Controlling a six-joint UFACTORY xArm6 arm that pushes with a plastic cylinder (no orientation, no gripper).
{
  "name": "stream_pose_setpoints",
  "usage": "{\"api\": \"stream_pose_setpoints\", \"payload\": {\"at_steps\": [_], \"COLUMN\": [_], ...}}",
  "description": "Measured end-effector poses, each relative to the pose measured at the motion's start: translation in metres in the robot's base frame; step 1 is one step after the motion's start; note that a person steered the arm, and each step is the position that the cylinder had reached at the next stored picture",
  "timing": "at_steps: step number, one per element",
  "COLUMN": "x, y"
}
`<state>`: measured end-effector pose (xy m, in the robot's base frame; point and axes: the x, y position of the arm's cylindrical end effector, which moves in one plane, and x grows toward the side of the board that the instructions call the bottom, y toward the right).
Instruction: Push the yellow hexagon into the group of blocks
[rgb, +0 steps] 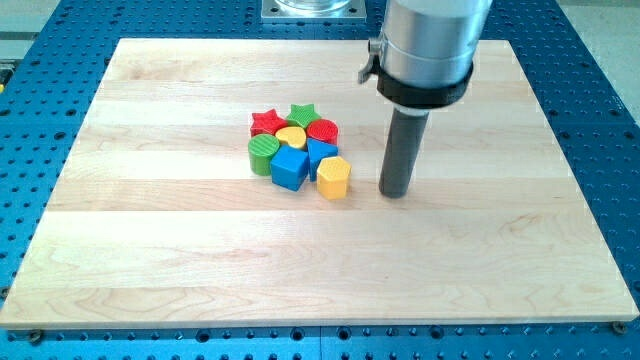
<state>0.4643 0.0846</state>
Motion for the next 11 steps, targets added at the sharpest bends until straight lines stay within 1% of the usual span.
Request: {"api": "stream_pose_setpoints", "payload": {"at_steps": [1, 2, 3, 4, 5, 6, 7, 8, 9, 10, 11], "x": [-0.013, 0.022, 0.063, 0.084, 0.082, 0.066, 0.060, 0.060, 0.061, 0.050, 0.030], "y": [-0.047, -0.078, -0.046, -0.051, -0.119, -0.123, -0.095, -0.098, -0.072, -0.074, -0.096]}}
